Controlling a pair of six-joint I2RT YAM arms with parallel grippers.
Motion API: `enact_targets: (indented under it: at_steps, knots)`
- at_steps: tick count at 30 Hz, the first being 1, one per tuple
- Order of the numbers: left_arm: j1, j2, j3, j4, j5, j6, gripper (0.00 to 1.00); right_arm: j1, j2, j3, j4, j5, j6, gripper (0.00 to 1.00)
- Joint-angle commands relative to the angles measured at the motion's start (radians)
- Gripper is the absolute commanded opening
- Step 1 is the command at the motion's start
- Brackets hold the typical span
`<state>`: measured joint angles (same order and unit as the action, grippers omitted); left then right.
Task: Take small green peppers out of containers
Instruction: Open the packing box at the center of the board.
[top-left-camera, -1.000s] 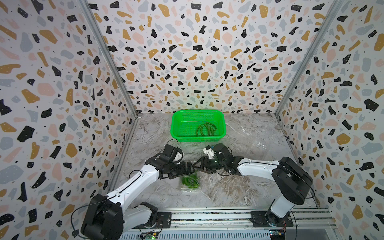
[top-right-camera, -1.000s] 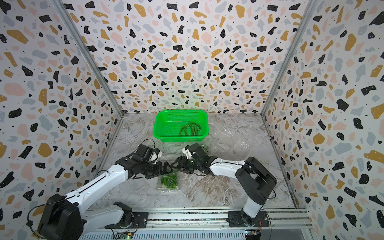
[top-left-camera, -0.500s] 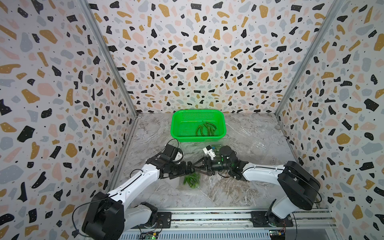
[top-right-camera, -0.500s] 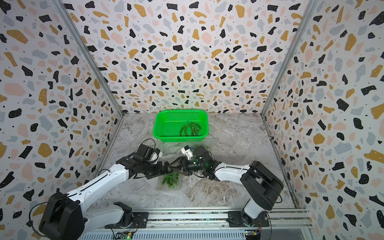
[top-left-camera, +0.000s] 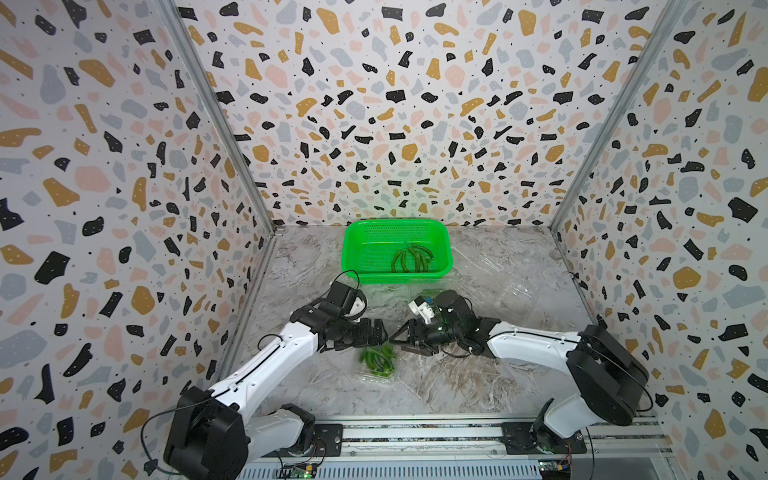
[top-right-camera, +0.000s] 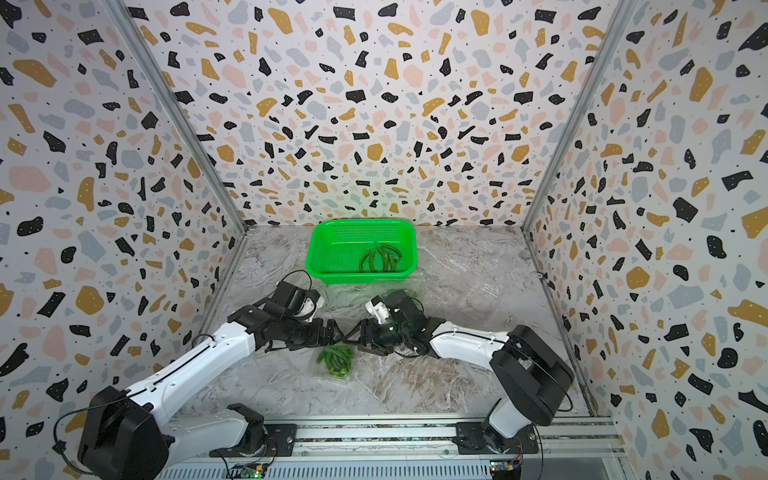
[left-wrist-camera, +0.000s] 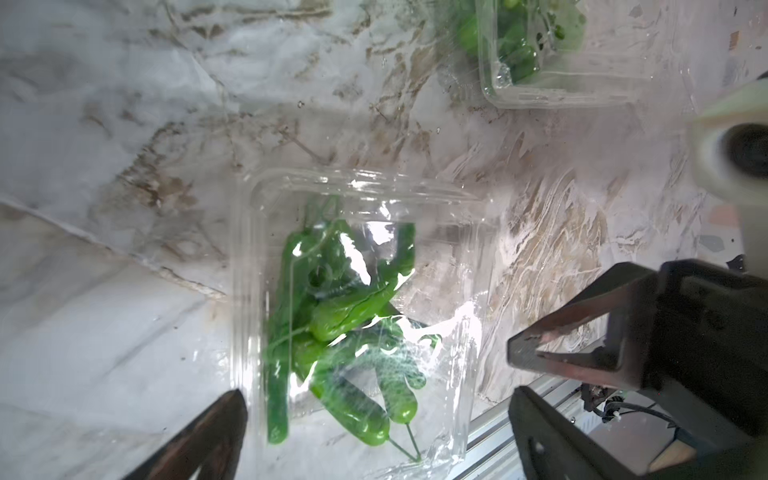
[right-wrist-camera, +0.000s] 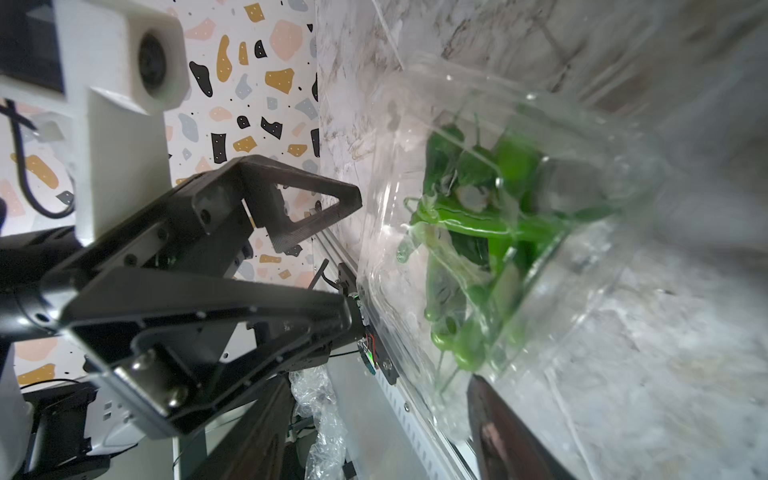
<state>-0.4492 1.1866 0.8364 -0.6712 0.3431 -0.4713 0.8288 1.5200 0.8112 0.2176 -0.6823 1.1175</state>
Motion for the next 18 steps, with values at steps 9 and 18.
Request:
enact_targets:
  at_steps: [9,18]
  knots:
    - [-0.008,-0.013,0.071,-0.141,-0.111,0.096,0.99,-0.119,-0.144,-0.046,-0.268,0.018,-0.18,0.7]
    - [-0.008,0.044,0.023,-0.006,0.006,0.026,0.99,-0.047,0.042,0.015,-0.252,0.065,-0.218,0.69]
